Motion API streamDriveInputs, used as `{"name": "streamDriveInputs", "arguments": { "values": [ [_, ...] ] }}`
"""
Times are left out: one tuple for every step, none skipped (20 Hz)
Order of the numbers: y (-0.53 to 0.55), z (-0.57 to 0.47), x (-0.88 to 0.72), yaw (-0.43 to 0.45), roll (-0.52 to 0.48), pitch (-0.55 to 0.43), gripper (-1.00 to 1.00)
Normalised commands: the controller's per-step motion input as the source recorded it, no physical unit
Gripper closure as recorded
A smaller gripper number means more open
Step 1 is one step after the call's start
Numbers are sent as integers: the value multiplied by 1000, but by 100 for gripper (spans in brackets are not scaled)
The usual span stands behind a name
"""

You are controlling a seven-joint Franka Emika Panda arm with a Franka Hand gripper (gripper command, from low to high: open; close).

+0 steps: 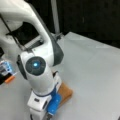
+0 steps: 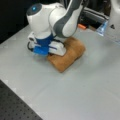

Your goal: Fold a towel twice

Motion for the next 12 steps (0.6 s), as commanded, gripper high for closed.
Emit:
{"name": "streamDriveInputs", "arguments": {
  "values": [
    [-137, -97, 116, -30, 145, -41, 100],
    [-128, -95, 114, -33, 140, -47, 100],
    [-124, -90, 112, -33, 139, -50, 100],
    [-120, -81, 107, -33, 113, -46, 100],
    [-117, -75, 104, -32, 107, -44, 100],
    [-114, -69, 101, -32, 107, -43, 100],
    [-111, -62, 101, -26, 72, -50, 100],
    [-108, -50, 104, -14, 25, -60, -100],
    [-106, -45, 103, -10, 13, -61, -100],
    [-105, -38, 105, 0, 2, -52, -100],
    [-102, -34, 107, 4, 16, -39, -100],
    [-101, -31, 109, 5, 21, -34, -100]
  ]
}}
